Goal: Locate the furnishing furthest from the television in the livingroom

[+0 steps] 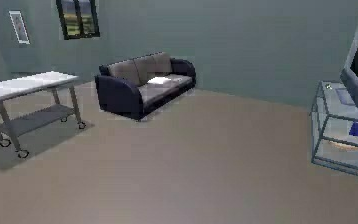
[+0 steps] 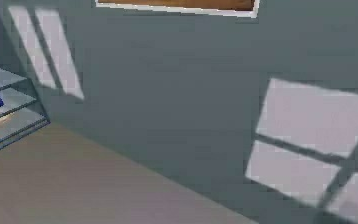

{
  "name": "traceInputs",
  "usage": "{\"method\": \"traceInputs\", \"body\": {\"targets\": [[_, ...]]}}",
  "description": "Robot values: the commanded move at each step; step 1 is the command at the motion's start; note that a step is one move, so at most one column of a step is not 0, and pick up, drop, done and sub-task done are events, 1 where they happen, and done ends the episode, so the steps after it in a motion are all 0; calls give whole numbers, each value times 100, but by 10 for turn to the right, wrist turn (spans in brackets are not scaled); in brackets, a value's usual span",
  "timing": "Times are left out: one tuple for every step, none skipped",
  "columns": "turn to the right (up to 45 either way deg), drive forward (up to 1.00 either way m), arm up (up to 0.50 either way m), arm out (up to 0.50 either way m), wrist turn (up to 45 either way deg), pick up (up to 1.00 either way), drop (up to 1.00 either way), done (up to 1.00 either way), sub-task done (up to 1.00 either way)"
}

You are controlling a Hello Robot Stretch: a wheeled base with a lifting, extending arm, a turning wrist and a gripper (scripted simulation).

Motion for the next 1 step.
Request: {"method": "traceInputs", "body": {"targets": [[300, 0, 0, 0, 0, 0, 0, 0, 0]]}}
